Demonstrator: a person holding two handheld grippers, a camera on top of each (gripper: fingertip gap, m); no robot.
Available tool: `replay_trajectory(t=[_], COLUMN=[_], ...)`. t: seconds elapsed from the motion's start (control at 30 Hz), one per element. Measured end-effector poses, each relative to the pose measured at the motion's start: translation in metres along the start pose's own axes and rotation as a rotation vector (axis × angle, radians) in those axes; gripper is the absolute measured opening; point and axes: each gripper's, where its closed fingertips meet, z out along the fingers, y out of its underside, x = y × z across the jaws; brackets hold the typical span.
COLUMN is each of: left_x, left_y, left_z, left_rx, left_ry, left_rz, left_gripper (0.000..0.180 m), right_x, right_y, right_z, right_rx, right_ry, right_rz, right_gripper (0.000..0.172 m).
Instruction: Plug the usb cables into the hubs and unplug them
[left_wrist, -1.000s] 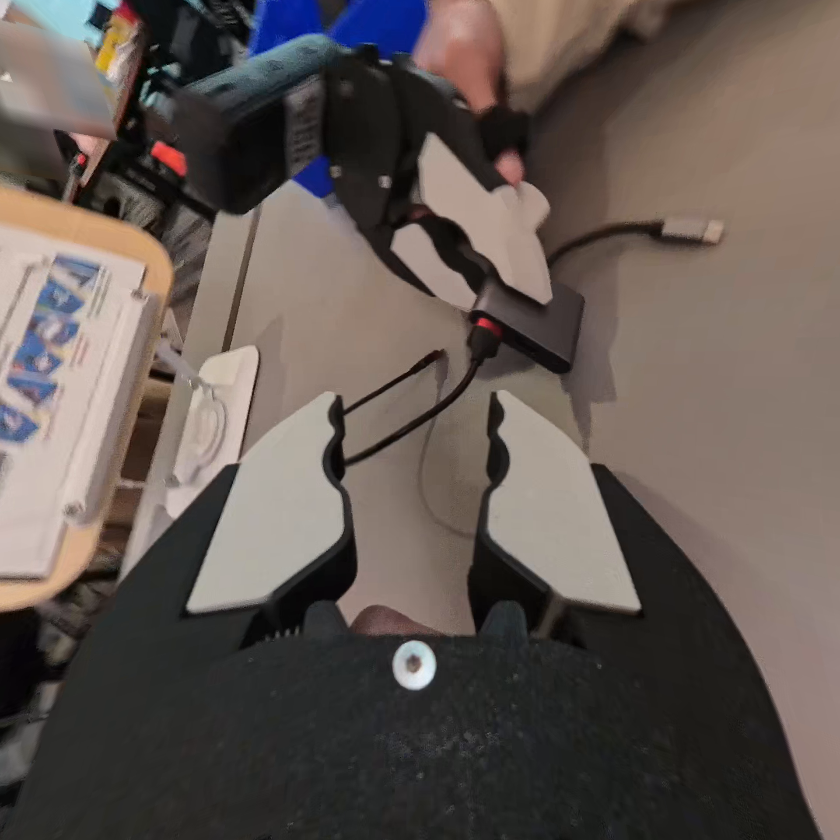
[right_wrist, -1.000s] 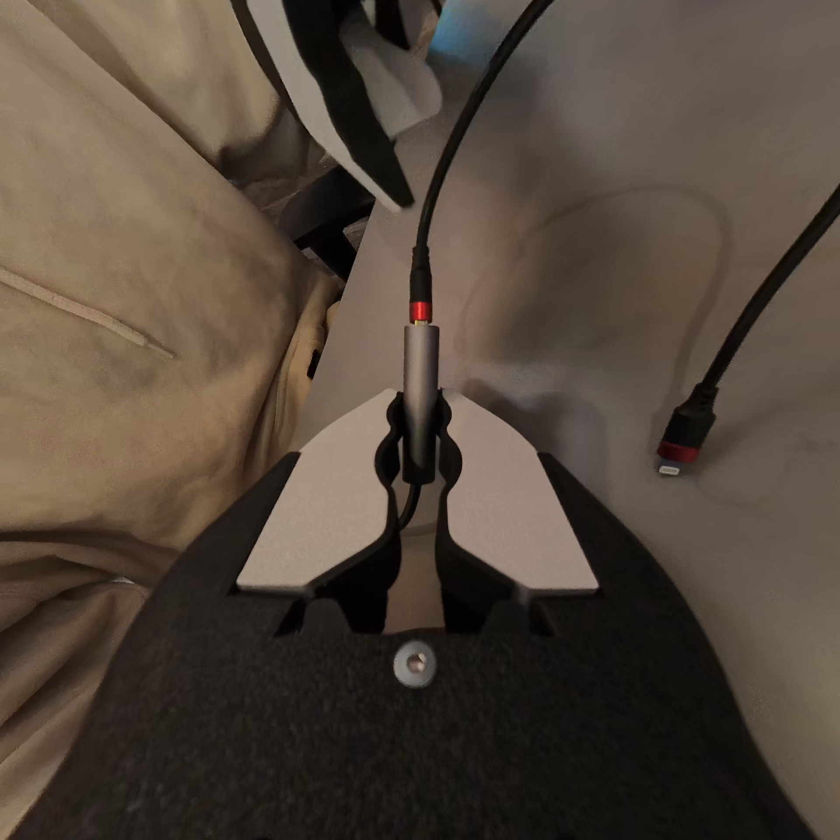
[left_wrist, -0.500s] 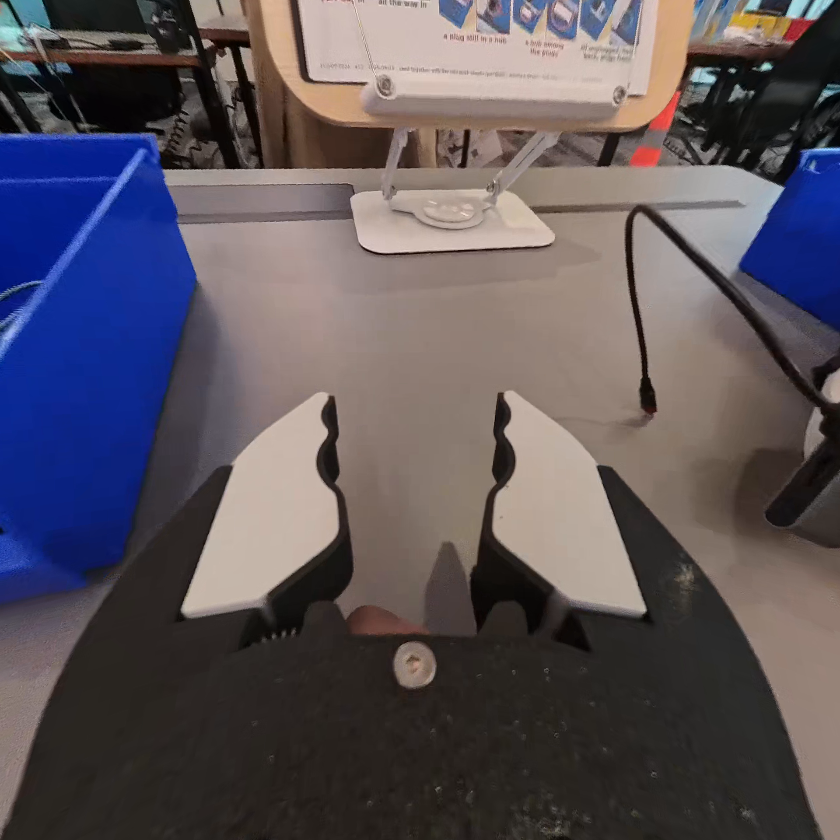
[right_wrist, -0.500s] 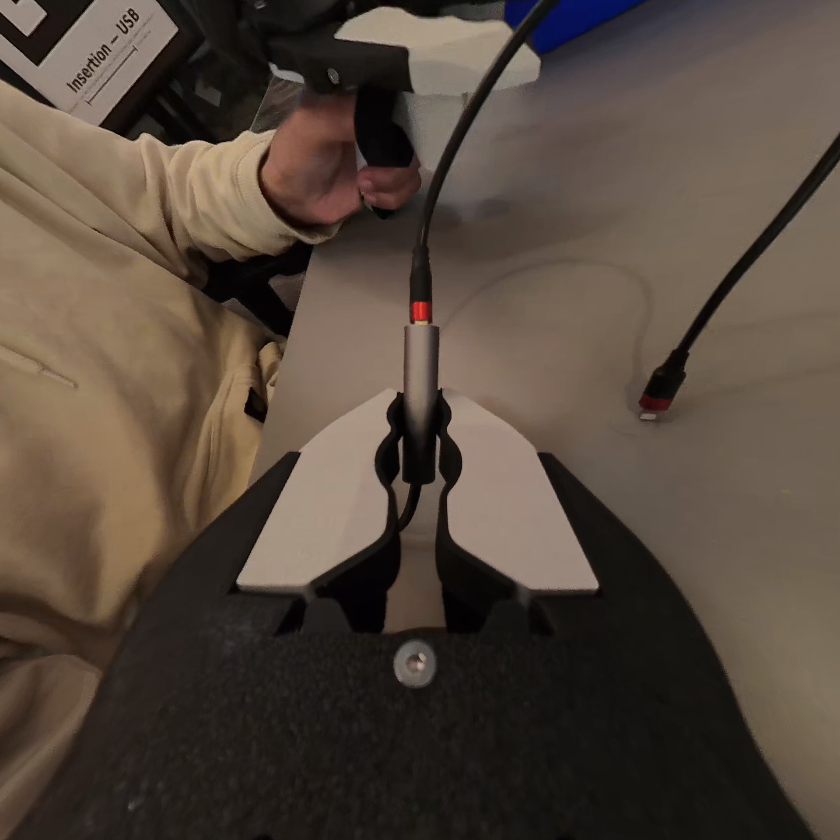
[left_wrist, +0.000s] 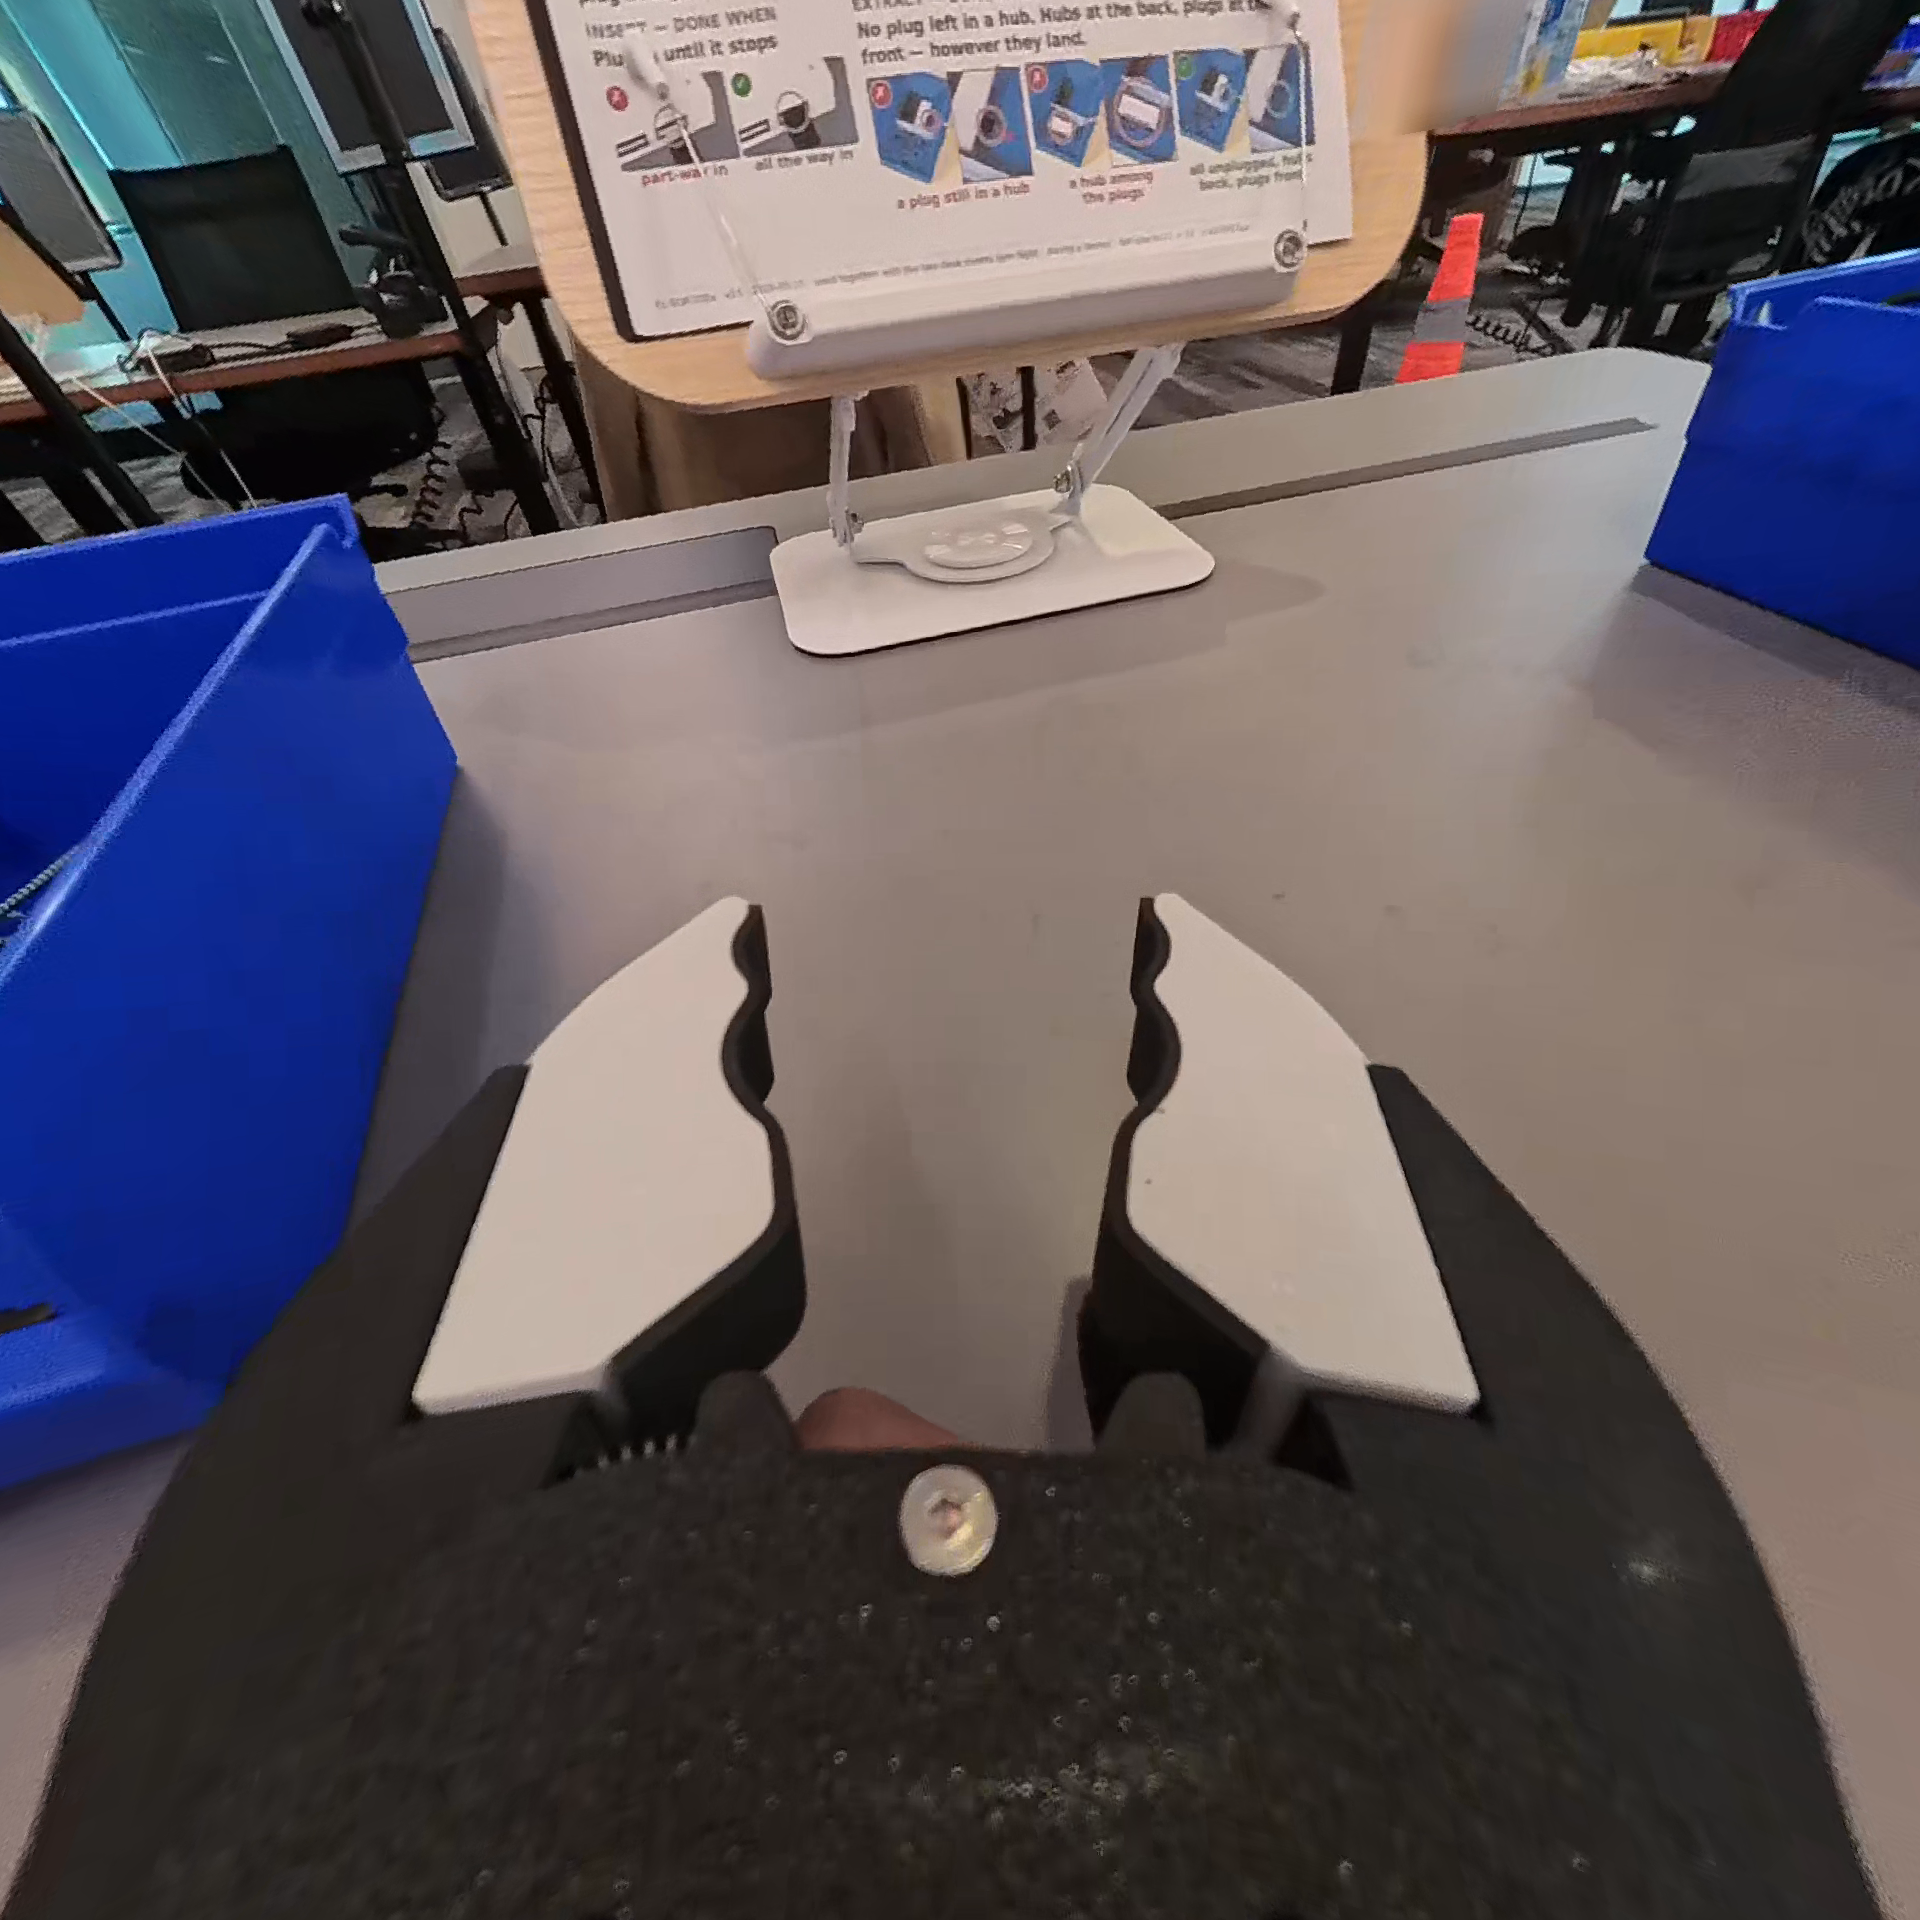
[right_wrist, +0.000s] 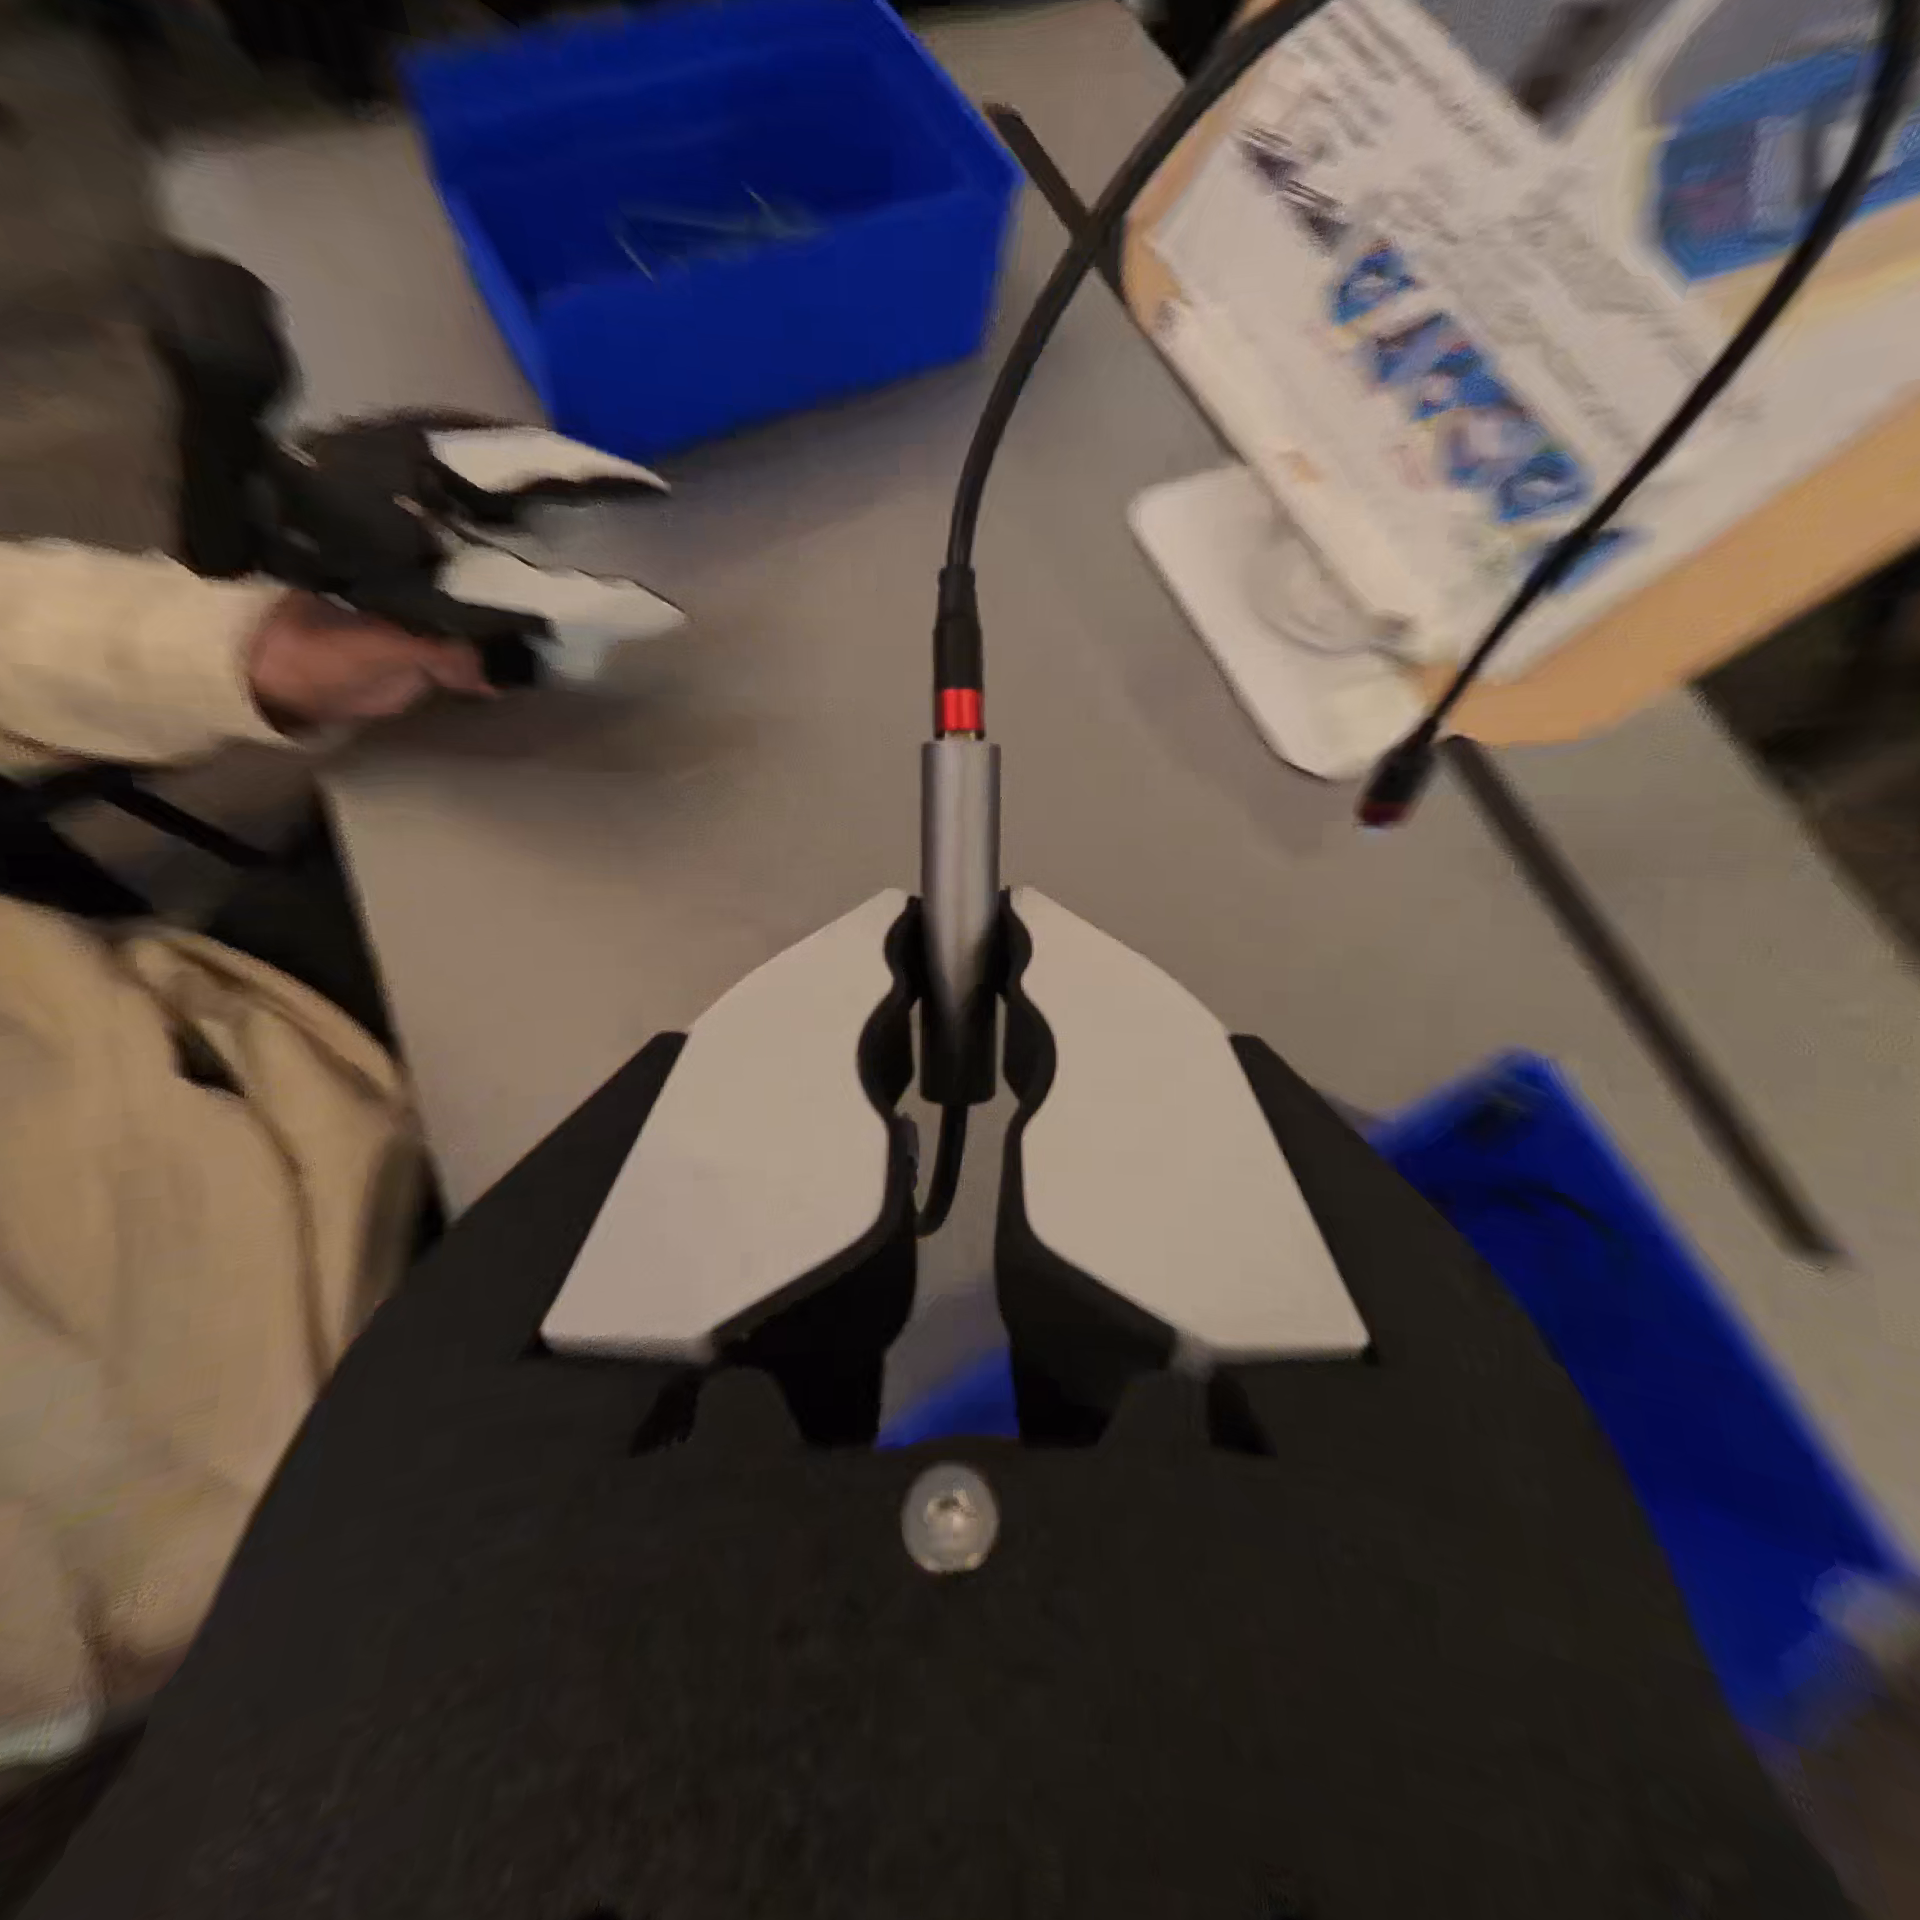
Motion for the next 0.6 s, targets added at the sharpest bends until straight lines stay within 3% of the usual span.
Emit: replay_trajectory(t=[0.1,0.23,0.43,0.6], left_x=[0.003,0.005,0.007,0.01], left_y=[0.0,0.001,0.002,0.005], left_z=[-0.001,0.0,0.001,0.004], left_rx=[0.005,-0.003,-0.015,-0.035], left_ry=[0.016,0.034,0.032,0.032], left_rz=[0.011,0.007,0.031,0.058], left_gripper=[0.065,0.064,0.063,0.063], right_x=[0.063,0.123,0.172,0.192], right_y=[0.01,0.055,0.168,0.2], right_z=[-0.062,-0.101,-0.09,-0.035], right_rx=[-0.272,-0.576,-1.116,-1.25], right_ry=[0.22,0.258,0.093,-0.037], right_rz=[-0.128,-0.223,-0.36,-0.431], right_gripper=[0.012,0.012,0.012,0.013])
